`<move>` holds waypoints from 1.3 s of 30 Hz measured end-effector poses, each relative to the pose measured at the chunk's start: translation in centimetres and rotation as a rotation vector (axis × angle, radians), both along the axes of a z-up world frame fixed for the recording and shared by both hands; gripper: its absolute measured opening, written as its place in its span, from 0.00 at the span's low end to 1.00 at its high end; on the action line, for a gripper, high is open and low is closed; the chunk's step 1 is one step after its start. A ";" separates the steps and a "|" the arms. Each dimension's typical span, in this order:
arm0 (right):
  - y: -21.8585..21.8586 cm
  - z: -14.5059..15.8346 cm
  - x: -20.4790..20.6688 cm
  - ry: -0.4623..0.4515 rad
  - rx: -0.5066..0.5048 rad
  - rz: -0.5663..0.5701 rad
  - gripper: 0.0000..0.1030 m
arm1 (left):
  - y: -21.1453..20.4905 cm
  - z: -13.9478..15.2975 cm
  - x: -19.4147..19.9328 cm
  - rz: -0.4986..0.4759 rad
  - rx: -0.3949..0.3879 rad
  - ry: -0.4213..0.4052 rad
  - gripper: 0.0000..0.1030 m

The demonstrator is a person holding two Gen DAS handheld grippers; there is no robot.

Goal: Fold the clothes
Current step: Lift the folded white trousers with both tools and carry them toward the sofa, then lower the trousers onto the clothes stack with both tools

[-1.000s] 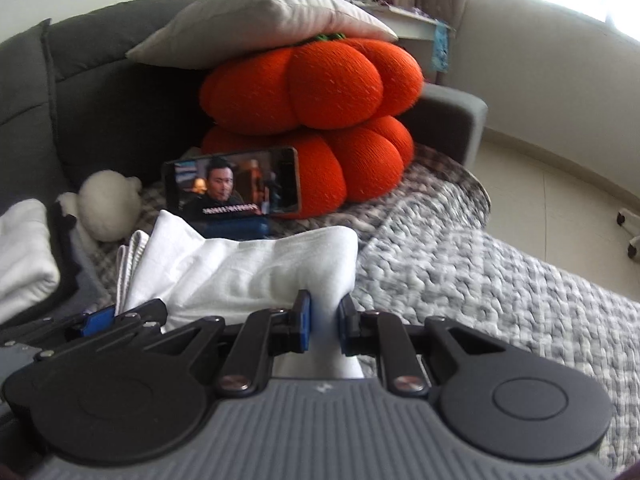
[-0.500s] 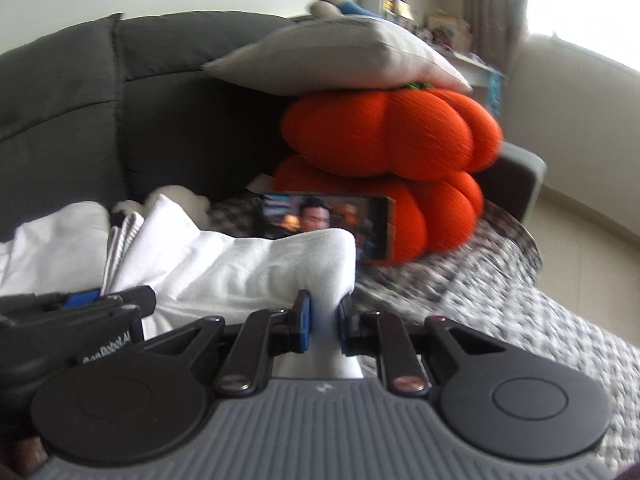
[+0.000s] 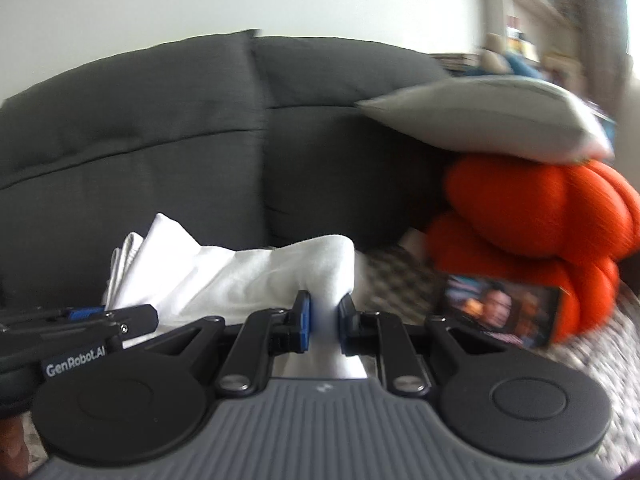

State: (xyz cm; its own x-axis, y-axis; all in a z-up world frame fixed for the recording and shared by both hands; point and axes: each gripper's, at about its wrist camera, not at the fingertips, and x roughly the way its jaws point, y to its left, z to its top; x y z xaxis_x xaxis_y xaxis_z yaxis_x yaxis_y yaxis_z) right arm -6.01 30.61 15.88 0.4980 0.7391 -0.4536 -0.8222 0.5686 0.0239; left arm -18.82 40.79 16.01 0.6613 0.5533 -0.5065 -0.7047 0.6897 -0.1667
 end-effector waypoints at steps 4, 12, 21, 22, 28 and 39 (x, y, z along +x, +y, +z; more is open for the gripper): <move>3.1 0.9 0.2 0.011 -0.001 0.083 0.16 | 2.2 0.4 -1.4 0.052 -0.012 -0.025 0.18; 7.9 -0.5 1.9 0.100 -0.083 0.190 0.16 | 5.4 -1.8 -2.9 0.109 -0.140 -0.045 0.18; 8.7 -2.0 3.7 0.151 -0.103 0.193 0.19 | 6.7 -3.3 -3.8 0.095 -0.172 -0.052 0.32; 8.6 -1.9 3.9 0.151 -0.101 0.188 0.26 | 6.8 -3.2 -4.2 0.101 -0.171 -0.051 0.38; 7.1 -1.0 3.3 0.083 -0.033 0.125 0.40 | 6.6 -1.8 -6.2 0.154 -0.103 -0.058 0.40; 9.8 -3.1 2.2 0.175 -0.027 0.236 0.38 | 5.4 -2.8 -2.7 -0.019 0.004 0.016 0.34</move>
State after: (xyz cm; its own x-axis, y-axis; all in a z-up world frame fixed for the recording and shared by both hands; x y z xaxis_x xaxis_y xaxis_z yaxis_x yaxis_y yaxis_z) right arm -3.85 40.45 12.81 0.2258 0.8117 -0.5386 -0.9168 0.3641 0.1643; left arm -21.47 46.18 13.23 0.6635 0.5427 -0.5150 -0.6941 0.7035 -0.1530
